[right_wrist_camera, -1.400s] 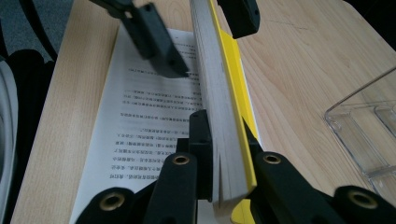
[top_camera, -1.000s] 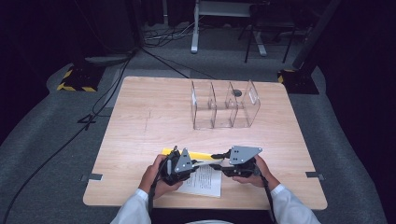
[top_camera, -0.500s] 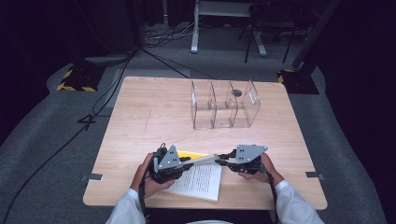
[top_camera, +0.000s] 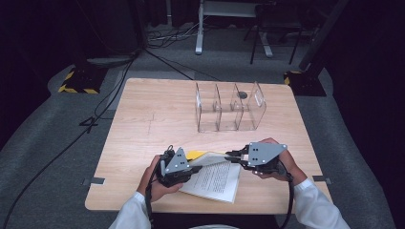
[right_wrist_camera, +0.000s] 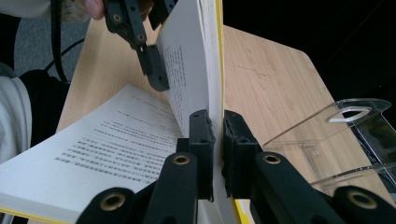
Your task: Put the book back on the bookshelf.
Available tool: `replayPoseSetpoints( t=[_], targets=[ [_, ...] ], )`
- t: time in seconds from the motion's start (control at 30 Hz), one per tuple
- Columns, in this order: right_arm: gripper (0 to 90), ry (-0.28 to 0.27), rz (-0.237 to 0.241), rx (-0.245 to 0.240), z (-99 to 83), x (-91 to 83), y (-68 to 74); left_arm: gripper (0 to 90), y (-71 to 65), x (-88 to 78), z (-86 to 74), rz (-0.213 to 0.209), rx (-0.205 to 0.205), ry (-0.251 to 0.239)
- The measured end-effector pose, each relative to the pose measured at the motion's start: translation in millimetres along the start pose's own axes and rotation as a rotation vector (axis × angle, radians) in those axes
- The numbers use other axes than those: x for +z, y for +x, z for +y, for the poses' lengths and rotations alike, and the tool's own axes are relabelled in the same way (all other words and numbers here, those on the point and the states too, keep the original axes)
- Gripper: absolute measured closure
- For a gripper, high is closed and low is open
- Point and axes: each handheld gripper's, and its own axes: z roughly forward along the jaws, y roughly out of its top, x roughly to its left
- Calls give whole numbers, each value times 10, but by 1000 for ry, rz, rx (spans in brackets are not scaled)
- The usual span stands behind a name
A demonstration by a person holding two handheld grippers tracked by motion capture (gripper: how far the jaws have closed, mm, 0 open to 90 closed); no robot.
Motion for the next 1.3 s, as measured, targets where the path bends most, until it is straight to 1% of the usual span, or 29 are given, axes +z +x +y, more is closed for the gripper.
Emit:
replayPoseSetpoints(
  t=[0.07,0.1,0.13,0.3,0.33,0.37,0.4,0.43,0.47,0.5,0.53,0.57,0.6,0.63,0.67,0.7,0.73,0.77,0.8,0.9,0.93,0.97,1.0,1.1,1.13,1.17,1.23,1.27,1.3],
  targets=[
    [834,18,0,-11,61,8,-3,735,-34,42,37,25,26,28],
    [834,18,0,-11,61,8,-3,747,-34,42,37,25,26,28],
    [828,24,-5,-18,105,10,-9,762,-48,49,45,42,37,22],
    [783,8,-19,-9,136,13,-29,815,-36,31,13,51,46,-10],
    [759,-7,-25,9,132,12,-34,815,-19,26,-10,54,31,-27],
    [716,-49,-49,37,106,-16,-47,824,5,11,-30,49,17,-41],
    [652,-80,-101,72,65,-61,-74,824,26,-5,-48,42,10,-53],
    [606,-103,-129,115,13,-100,-112,824,41,-20,-62,37,4,-60],
    [566,-120,-146,149,-36,-127,-144,824,59,-45,-92,34,-11,-78],
    [538,-136,-185,211,-159,-164,-200,824,72,-65,-111,32,-17,-87],
    [538,-136,-185,211,-159,-164,-200,824,72,-65,-111,32,-17,-87],
    [526,-136,-200,254,-278,-172,-241,824,84,-79,-122,34,-20,-94],
    [495,-129,-191,323,-470,-131,-284,828,90,-88,-131,34,-18,-101],
    [495,-129,-191,323,-470,-131,-284,828,96,-92,-139,32,-22,-112],
    [462,-79,-180,374,-630,-36,-304,832,99,-85,-137,21,-29,-128],
    [457,-61,-157,387,-705,14,-309,833,99,-78,-133,14,-29,-138],
    [457,-61,-157,387,-705,14,-309,834,99,-78,-133,14,-29,-138],
    [449,-48,-142,401,-773,66,-311,834,99,-68,-126,5,-28,-145],
    [418,-32,-87,436,-899,172,-319,834,100,-51,-117,-13,-27,-158],
    [389,-35,-68,445,-947,213,-318,834,101,1,-83,-55,-33,-189],
    [383,-50,-49,451,-969,224,-319,834,97,22,-63,-67,-31,-196],
    [377,-78,-36,457,-977,215,-319,834,93,45,-42,-78,-29,-204],
    [383,-142,-20,466,-971,163,-321,834,77,90,1,-102,-24,-219],
    [449,-158,-41,443,-946,82,-311,835,93,115,37,-124,-36,-249],
    [456,-177,-38,428,-939,45,-307,835,99,117,46,-131,-34,-252],
    [456,-177,-38,428,-939,45,-307,835,99,117,46,-131,-34,-252],
    [457,-230,-37,423,-903,-36,-314,835,105,116,48,-129,-35,-258],
    [457,-230,-37,423,-903,-36,-314,834,105,116,48,-129,-35,-258],
    [458,-250,-54,413,-851,-70,-311,834,116,97,29,-130,-35,-259]
  ],
)
